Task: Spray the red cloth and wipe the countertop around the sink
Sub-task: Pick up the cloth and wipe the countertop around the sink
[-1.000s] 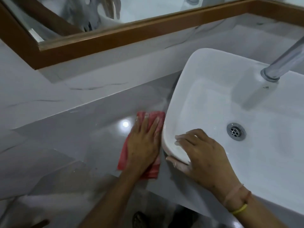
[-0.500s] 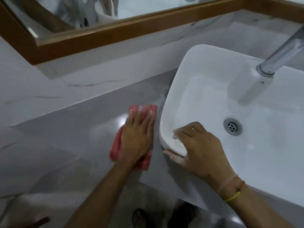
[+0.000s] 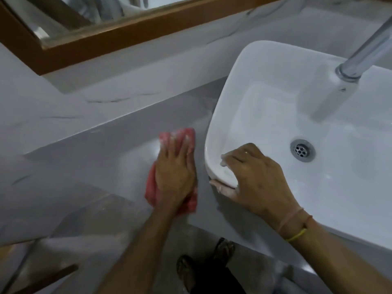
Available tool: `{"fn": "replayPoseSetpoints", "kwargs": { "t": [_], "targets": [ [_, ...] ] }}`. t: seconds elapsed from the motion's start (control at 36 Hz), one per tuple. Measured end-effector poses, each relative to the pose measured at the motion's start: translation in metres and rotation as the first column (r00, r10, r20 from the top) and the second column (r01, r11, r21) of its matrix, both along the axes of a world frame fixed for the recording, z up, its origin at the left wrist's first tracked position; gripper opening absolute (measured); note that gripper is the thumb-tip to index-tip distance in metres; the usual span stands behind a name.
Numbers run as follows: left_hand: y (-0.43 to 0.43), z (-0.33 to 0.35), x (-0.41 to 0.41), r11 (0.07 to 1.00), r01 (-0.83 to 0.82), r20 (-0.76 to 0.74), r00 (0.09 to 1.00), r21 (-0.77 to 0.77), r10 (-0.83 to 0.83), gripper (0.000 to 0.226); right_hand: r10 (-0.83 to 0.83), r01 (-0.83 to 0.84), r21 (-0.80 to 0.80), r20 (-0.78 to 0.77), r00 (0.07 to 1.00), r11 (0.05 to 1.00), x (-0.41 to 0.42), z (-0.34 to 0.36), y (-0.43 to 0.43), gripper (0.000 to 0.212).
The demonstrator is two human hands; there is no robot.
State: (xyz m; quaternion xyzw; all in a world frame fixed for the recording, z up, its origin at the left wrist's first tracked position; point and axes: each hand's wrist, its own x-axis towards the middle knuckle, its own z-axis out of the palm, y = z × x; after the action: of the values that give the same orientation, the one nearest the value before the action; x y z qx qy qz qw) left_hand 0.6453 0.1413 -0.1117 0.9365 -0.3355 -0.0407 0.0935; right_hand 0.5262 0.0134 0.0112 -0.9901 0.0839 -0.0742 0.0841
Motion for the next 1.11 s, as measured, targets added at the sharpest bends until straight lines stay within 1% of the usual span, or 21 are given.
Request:
{"fn": "replayPoseSetpoints", "kwargs": {
  "t": [0.08,0.17,0.22,0.28,0.36,0.42,0.44,0.53,0.56,0.61,0.67,0.69,0.72,0.78,0.81,0.86,0.92,0.97,1.0,1.06,1.11],
  "targets": [
    [0.032,-0.003,-0.054,0.993,0.097,-0.045,0.995,0.070,-0.094,0.052,-0.003,0.003,0.024,-0.009,1.000,1.000,-0.001,0.000,-0.001,0.042],
    [0.071,0.000,-0.040,0.993,0.062,-0.066,0.996,0.101,-0.055,0.050,-0.018,0.019,0.048,-0.017,1.000,0.999,-0.002,-0.001,-0.001,0.044],
    [0.087,0.004,-0.006,0.988,-0.033,-0.051,0.998,0.148,0.041,0.052,-0.023,0.025,0.078,-0.023,0.999,0.997,-0.002,-0.003,-0.001,0.045],
    [0.089,0.008,0.034,0.978,-0.182,-0.038,0.982,0.106,0.187,0.053,-0.017,0.021,0.097,-0.042,0.999,0.995,-0.001,-0.003,-0.002,0.045],
    [0.058,0.009,0.070,0.934,-0.353,-0.025,0.934,0.057,0.355,0.053,-0.007,0.011,0.089,-0.044,0.999,0.996,0.001,-0.004,-0.002,0.044],
    [0.026,0.007,0.066,0.916,-0.394,-0.035,0.917,0.069,0.397,0.054,-0.008,0.012,0.086,-0.039,0.999,0.996,0.001,-0.004,-0.003,0.045],
    [0.014,0.005,0.056,0.925,-0.372,-0.047,0.925,0.070,0.376,0.054,-0.007,0.011,0.084,-0.047,0.999,0.996,0.001,-0.004,-0.003,0.045],
    [0.001,-0.007,0.005,0.983,-0.126,-0.035,0.991,0.130,0.131,0.055,-0.003,0.007,0.077,-0.053,0.999,0.997,0.001,-0.004,-0.002,0.045],
    [0.004,-0.010,-0.007,0.987,-0.076,-0.050,0.995,0.145,0.084,0.056,0.005,-0.002,0.075,-0.037,0.999,0.997,0.001,-0.003,-0.001,0.045],
    [0.013,-0.009,-0.015,0.991,-0.059,-0.106,0.992,0.123,0.072,0.057,0.029,-0.030,0.026,0.026,0.999,0.999,0.000,-0.001,-0.002,0.048],
    [0.024,0.000,-0.009,0.997,-0.008,-0.187,0.982,0.079,0.023,0.057,0.071,-0.055,-0.118,0.138,0.988,0.992,-0.008,0.000,0.004,0.043],
    [0.030,0.005,-0.003,0.999,0.022,-0.196,0.981,0.045,-0.013,0.057,0.100,-0.060,-0.179,0.224,0.969,0.982,-0.015,-0.001,0.011,0.037],
    [0.034,0.010,0.002,1.000,-0.019,-0.224,0.974,0.001,0.018,0.058,0.130,-0.072,-0.197,0.305,0.943,0.978,-0.026,-0.005,0.021,0.031],
    [0.041,0.021,0.020,0.961,-0.270,-0.307,0.921,-0.056,0.240,0.064,0.132,-0.096,-0.114,0.371,0.919,0.989,-0.046,-0.017,0.051,0.026],
    [0.043,0.025,0.031,0.926,-0.376,-0.332,0.879,-0.038,0.343,0.066,0.093,-0.087,-0.032,0.342,0.935,0.996,-0.053,-0.025,0.068,0.026],
    [0.038,0.033,0.050,0.886,-0.461,-0.354,0.821,0.047,0.447,0.060,-0.078,0.044,0.187,0.183,0.980,0.981,-0.055,-0.042,0.097,0.032],
    [0.026,0.038,0.061,0.866,-0.492,-0.447,0.757,0.089,0.476,0.056,-0.291,0.294,0.393,-0.069,0.954,0.871,-0.043,-0.055,0.116,0.048],
    [0.015,0.041,0.063,0.864,-0.492,-0.557,0.690,0.108,0.462,0.058,-0.445,0.530,0.423,-0.288,0.848,0.735,-0.020,-0.066,0.124,0.069],
    [0.012,0.041,0.062,0.857,-0.503,-0.590,0.662,0.108,0.463,0.058,-0.489,0.599,0.404,-0.348,0.800,0.692,-0.009,-0.071,0.126,0.074],
    [0.011,0.040,0.065,0.834,-0.544,-0.634,0.613,0.094,0.471,0.055,-0.546,0.657,0.399,-0.366,0.754,0.640,0.013,-0.081,0.130,0.076],
    [0.012,0.040,0.070,0.822,-0.564,-0.692,0.561,0.082,0.455,0.056,-0.563,0.673,0.397,-0.369,0.740,0.624,0.030,-0.086,0.130,0.073]
  ]
}}
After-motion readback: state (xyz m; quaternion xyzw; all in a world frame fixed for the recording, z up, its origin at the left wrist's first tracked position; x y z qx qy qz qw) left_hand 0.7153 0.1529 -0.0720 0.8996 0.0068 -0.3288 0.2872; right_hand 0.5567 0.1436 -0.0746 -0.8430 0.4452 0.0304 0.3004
